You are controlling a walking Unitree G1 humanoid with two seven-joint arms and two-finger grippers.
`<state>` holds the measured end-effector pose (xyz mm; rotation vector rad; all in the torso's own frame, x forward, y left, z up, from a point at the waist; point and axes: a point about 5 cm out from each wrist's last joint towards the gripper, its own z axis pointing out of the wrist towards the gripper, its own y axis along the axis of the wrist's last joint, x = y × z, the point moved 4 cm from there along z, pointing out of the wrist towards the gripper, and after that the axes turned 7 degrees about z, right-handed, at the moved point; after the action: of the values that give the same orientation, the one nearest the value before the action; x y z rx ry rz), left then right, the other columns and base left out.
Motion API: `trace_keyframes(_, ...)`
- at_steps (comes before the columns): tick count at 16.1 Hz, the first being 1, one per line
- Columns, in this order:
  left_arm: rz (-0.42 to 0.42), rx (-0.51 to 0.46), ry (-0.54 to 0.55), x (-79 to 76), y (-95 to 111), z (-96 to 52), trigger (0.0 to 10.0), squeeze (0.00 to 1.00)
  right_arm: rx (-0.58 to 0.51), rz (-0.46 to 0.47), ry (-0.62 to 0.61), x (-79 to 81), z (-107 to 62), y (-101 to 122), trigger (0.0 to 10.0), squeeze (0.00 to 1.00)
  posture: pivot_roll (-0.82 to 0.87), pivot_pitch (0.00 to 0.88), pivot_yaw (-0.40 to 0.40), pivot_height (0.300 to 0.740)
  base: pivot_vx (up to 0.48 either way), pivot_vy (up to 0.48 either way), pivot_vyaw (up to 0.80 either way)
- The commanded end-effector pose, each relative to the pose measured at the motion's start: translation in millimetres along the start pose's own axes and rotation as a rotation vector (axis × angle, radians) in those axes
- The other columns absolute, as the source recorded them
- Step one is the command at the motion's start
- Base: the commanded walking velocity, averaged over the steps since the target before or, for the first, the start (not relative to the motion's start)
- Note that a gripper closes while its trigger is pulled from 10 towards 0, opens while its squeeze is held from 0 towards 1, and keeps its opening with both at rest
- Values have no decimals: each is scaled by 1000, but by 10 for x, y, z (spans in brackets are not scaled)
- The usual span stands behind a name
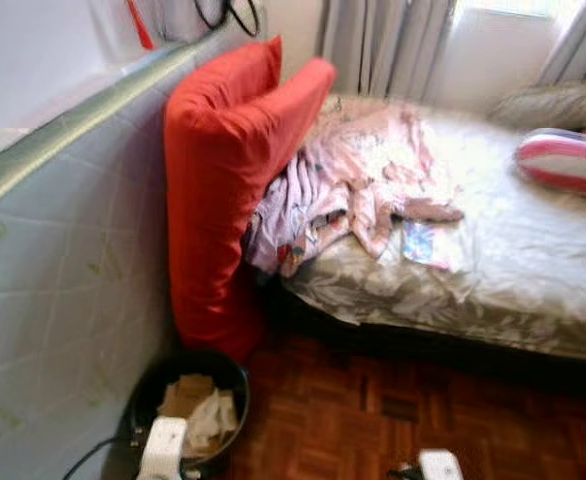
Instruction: Clean up the room
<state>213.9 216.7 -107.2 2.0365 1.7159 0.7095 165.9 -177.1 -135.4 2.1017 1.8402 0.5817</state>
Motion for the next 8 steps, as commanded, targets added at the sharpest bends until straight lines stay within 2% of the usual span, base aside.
trace_keyframes(1, 3, 5, -15, -69, 0, 9, 10000, 0, -9, 4, -17, -74, -9, 28, 10000, 0, 43, 0, -31, 740, 0, -277, 0)
trace_keyframes(8, -9, -5, -17, -79, 29, 14, 10000, 0, -20, 10, -14, -60, -3, 71, 10000, 0, 43, 0, -35, 740, 0, -279, 0)
